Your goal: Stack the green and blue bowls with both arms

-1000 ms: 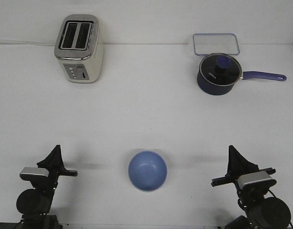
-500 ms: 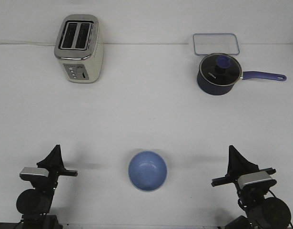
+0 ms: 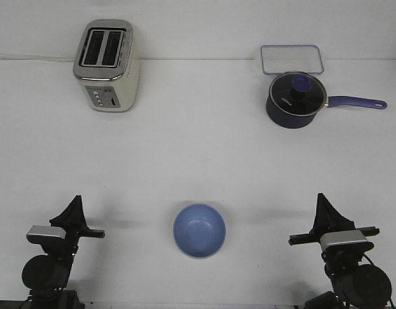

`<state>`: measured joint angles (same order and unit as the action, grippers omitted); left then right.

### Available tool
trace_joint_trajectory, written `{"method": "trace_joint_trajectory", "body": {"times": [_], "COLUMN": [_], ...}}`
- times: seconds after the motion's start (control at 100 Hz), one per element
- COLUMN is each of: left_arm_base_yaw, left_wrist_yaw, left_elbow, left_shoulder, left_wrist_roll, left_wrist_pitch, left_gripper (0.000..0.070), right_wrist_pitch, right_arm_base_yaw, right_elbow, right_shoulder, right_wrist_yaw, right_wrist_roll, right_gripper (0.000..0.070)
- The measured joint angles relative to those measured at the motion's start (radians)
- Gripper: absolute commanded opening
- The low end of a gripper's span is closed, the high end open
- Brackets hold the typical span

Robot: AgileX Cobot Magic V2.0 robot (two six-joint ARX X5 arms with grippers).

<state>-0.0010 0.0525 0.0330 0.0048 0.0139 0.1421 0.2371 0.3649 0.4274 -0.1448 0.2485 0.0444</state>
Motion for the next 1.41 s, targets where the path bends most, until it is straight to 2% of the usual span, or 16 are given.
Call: {"method": "trace_joint_trajectory", "body": {"times": [0.19,0.25,0.39,0.6,1.41], "left_arm_base_yaw": [0.0,0.0,0.0,0.0,0.0], "left_wrist_yaw": [0.0,0.0,0.0,0.0,0.0], "left_elbow": [0.0,0.0,0.0,0.0,0.0], "left_shoulder": [0.0,0.0,0.0,0.0,0.0], "left_wrist_roll": [0.0,0.0,0.0,0.0,0.0], "left_wrist_pitch": [0.001,0.001,0.001,0.004,0.004], "left_gripper": [0.0015,0.0015,0.0015,0.0015,0.0015], "right_wrist_pitch": [-0.091,-0.092,-0.094,-0.139,-0.128], "right_arm_base_yaw": [-0.206,-0.253,-0.301,-0.307,-0.307], "right_elbow": [-0.166,-0.219,-0.323,-0.409,-0.413], "right_shoulder": [0.051,0.077,0.143,0.144,0.143], "right_wrist_yaw": [-0.19,-0.223,-0.226,-0.238,-0.242], "right_wrist_roll": [0.141,0.171,0.205,0.229,0.229], "right_gripper": [0.0,0.0,0.0,0.0,0.0]}}
